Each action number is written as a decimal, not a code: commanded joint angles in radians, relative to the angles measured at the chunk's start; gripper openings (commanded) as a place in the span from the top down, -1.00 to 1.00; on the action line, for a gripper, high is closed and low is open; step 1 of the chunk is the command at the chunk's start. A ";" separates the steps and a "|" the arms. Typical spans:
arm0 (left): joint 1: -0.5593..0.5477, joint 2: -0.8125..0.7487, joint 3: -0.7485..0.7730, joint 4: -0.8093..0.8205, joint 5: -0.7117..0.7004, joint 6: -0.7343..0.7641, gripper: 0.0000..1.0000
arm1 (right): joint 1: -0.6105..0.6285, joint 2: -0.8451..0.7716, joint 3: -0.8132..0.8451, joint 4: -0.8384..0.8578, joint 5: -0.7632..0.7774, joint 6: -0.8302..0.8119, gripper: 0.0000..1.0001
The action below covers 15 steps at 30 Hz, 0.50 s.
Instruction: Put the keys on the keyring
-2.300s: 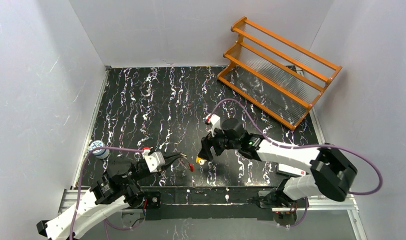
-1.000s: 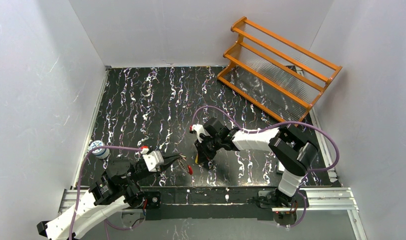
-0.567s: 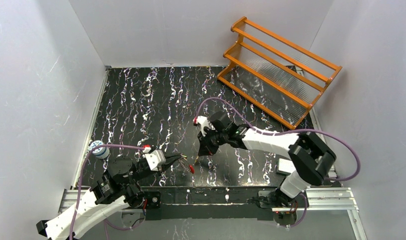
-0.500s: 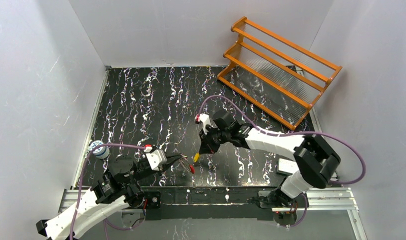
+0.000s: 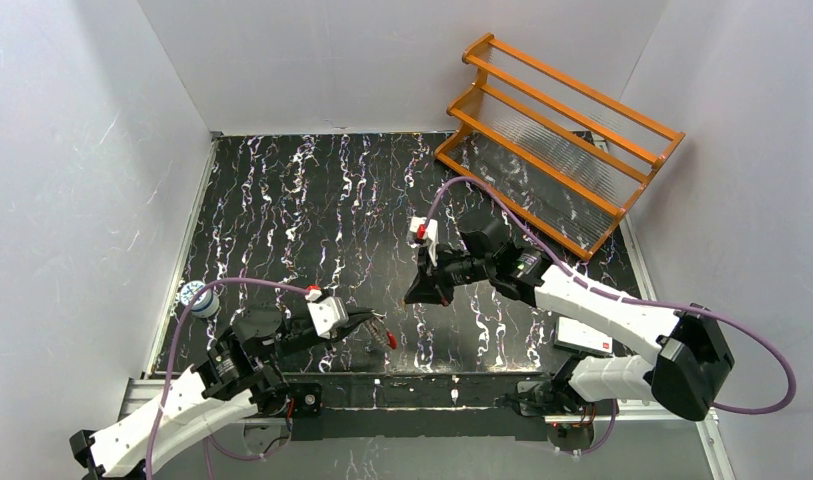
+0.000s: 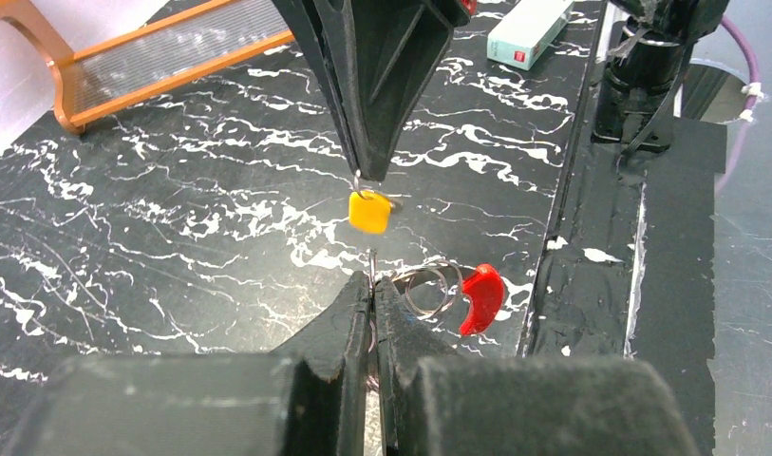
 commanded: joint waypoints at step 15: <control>-0.003 0.060 -0.028 0.167 0.121 -0.003 1.00 | 0.002 0.057 0.108 0.070 -0.340 0.056 0.97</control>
